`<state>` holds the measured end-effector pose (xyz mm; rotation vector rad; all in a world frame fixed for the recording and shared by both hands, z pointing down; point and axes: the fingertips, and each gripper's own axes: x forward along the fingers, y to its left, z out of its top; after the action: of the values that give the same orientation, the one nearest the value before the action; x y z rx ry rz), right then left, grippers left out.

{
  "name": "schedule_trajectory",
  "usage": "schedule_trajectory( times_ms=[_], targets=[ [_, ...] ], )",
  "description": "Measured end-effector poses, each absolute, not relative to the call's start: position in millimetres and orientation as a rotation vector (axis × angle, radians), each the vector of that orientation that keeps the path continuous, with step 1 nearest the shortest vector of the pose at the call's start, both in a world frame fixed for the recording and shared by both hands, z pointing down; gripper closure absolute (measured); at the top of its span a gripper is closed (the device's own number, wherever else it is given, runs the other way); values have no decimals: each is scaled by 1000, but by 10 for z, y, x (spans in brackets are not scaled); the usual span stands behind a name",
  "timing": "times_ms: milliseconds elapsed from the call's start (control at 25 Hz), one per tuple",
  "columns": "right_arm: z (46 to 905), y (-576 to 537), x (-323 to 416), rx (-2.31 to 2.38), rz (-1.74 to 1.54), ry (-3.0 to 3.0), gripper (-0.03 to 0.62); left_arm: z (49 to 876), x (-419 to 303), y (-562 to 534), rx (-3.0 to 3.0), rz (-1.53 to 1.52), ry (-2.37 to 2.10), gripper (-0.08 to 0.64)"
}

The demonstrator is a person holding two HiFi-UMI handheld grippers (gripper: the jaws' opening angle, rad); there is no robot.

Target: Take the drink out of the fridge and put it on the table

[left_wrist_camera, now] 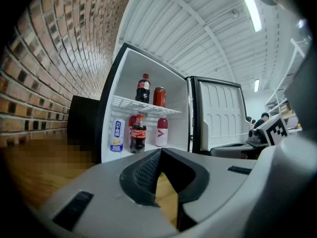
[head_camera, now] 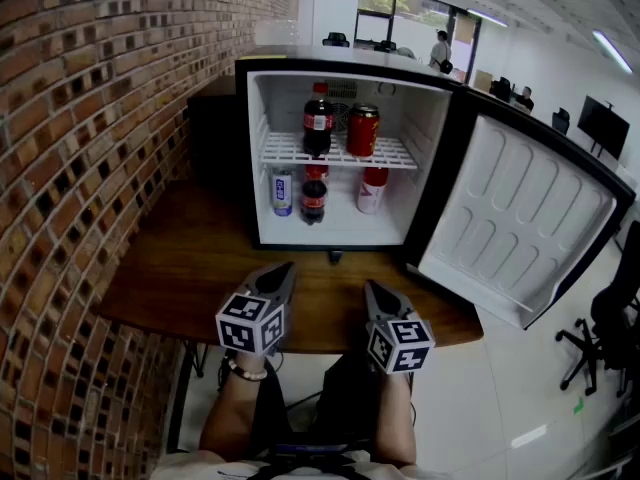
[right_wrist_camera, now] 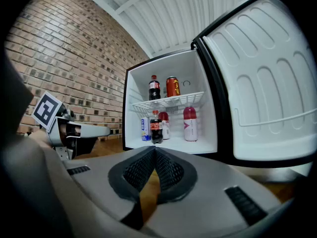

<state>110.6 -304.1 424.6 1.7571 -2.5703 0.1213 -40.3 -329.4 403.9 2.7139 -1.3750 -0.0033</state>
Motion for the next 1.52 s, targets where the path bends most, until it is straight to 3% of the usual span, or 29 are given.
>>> schedule_trajectory(
  times_ms=[520, 680, 840, 1520],
  targets=[
    [4203, -3033, 1137, 1763, 112, -2569, 572, 3532, -465, -3564, 2765, -49, -1461, 552],
    [4202, -3025, 1157, 1767, 114, -2570, 572, 3323, -418, -3686, 2790, -53, -1467, 472],
    [4212, -3017, 1155, 1767, 115, -2570, 572, 3041, -362, -3846, 2808, -88, -1443, 328],
    [4194, -3020, 1318, 1803, 119, -2558, 572, 1974, -23, -4774, 2825, -63, -1527, 137]
  ],
)
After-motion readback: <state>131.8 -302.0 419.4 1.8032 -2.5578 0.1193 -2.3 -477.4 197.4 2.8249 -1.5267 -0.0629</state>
